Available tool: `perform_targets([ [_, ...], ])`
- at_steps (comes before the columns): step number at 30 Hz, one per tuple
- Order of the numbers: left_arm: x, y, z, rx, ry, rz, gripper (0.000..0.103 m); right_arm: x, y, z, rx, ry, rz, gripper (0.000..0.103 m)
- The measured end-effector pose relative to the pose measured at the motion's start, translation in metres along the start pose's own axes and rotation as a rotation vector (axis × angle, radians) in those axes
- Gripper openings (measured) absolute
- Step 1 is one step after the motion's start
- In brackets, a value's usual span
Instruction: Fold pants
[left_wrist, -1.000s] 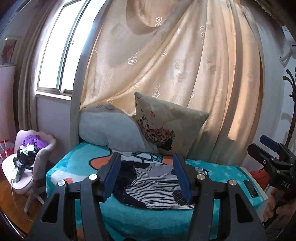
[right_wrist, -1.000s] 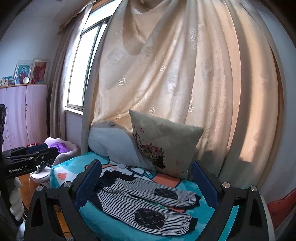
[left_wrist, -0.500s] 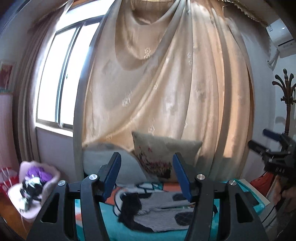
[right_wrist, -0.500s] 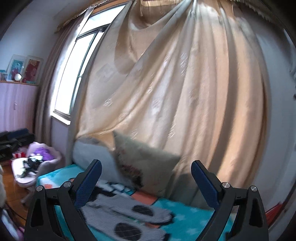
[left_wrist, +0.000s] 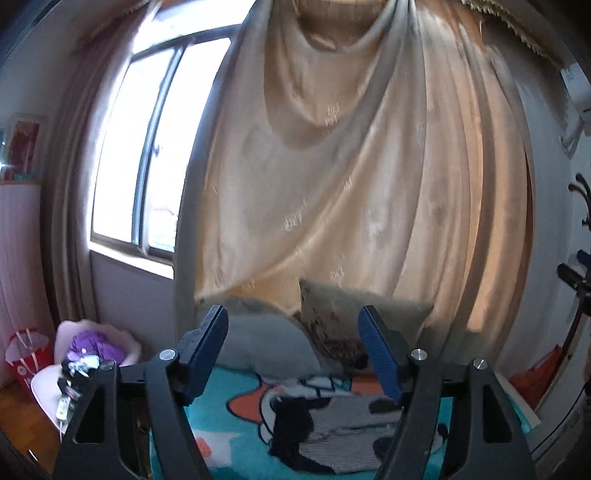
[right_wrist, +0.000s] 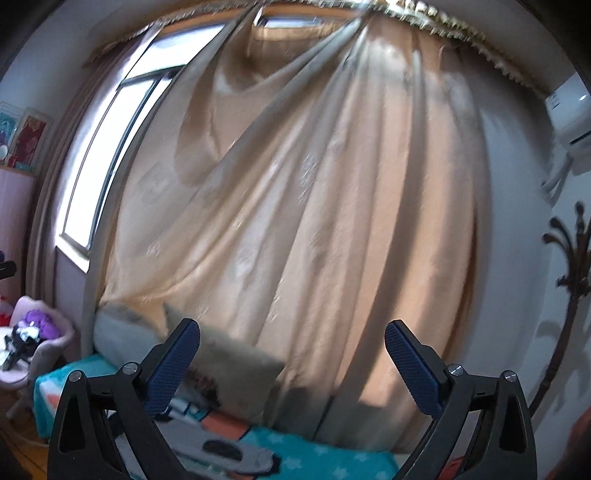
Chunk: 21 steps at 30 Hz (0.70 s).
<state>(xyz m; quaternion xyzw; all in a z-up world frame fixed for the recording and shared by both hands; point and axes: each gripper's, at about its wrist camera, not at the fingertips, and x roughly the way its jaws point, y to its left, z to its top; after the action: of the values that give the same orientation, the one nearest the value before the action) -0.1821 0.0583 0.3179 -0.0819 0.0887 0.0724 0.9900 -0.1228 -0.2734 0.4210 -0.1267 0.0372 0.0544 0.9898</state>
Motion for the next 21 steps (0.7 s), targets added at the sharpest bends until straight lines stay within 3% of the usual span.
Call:
perform_targets([
  [9, 0.061, -0.021, -0.060, 0.022, 0.158, -0.057, 0.074, 0.059, 0.054, -0.095, 0.022, 0.229, 0.209, 0.102],
  [14, 0.101, -0.035, -0.090, 0.037, 0.257, -0.079, 0.074, 0.098, 0.065, -0.138, 0.024, 0.326, 0.233, 0.102],
  [21, 0.150, -0.057, -0.123, 0.084, 0.369, -0.062, 0.074, 0.165, 0.055, -0.203, 0.158, 0.487, 0.301, 0.102],
])
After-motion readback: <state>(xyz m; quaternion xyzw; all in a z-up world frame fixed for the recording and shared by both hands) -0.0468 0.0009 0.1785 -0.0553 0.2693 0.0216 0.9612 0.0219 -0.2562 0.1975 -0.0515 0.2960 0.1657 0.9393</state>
